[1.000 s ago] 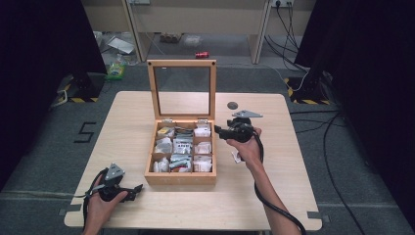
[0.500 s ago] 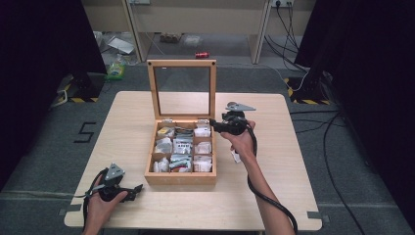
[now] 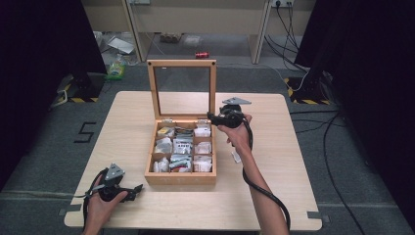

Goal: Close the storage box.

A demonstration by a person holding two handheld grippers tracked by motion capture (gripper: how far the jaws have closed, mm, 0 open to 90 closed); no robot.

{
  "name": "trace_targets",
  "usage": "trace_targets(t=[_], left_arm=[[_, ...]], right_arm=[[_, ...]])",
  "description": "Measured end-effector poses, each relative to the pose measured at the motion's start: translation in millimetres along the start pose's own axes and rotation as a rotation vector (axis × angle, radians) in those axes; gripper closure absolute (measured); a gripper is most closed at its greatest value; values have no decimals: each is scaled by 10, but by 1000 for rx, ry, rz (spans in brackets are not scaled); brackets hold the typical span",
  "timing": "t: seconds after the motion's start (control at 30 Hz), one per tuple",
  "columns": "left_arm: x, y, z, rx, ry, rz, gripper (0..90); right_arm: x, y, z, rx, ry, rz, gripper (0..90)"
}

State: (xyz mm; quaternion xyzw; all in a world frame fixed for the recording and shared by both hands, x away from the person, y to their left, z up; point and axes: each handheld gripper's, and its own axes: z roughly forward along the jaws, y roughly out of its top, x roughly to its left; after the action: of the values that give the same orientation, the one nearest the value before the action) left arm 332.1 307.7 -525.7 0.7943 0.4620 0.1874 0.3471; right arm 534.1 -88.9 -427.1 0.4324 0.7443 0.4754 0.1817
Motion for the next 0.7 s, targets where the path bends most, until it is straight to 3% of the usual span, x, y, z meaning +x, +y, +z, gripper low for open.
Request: trace_targets(t=[0.7], left_arm=[[-3,-1,0,-1,0,1,0]], right_arm=[[-25,109,222,-10,11,-12,411]])
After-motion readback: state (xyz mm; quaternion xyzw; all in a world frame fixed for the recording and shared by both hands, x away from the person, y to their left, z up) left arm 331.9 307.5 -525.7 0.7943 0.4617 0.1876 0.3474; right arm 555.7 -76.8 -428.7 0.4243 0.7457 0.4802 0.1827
